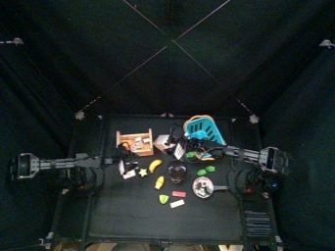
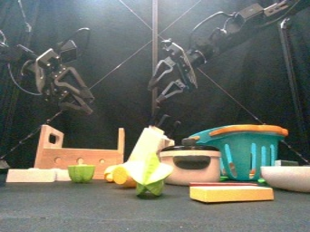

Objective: Grab cleaver handle

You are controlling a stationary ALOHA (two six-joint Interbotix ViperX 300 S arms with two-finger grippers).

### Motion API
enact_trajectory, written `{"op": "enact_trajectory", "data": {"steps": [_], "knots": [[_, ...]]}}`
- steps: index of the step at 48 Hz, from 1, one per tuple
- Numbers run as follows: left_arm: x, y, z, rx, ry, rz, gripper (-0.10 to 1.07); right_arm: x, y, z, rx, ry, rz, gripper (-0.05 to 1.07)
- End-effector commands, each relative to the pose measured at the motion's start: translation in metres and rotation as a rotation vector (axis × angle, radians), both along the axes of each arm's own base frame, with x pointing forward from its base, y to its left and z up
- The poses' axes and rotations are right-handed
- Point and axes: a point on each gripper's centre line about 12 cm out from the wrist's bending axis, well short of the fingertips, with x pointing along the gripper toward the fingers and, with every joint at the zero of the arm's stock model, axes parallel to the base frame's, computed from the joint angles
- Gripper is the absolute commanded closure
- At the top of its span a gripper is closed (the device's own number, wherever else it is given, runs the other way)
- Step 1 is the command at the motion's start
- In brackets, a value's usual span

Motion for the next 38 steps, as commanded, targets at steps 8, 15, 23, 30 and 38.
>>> {"op": "enact_trajectory", "data": {"steps": [8, 15, 23, 30, 38], "knots": [[0.003, 0.001, 0.006, -0.002, -0.018, 0.005, 0.07, 0.002, -0.012, 0.015, -0.02, 0.002, -0.011, 0.1], [0.002, 0.001, 0.005, -0.002, -0.017, 0.005, 0.07, 0.004, -0.017, 0.005, -0.017, 0.072, 0.0, 0.1], [0.002, 0.001, 0.005, -0.001, -0.016, 0.004, 0.07, 0.008, -0.018, -0.007, -0.004, 0.123, 0.009, 0.11], [0.002, 0.001, 0.005, -0.002, -0.017, 0.005, 0.07, 0.009, -0.02, -0.012, -0.001, 0.13, 0.006, 0.11], [0.002, 0.003, 0.005, -0.001, -0.016, 0.011, 0.07, 0.008, -0.024, -0.015, 0.0, 0.133, -0.004, 0.12]]}}
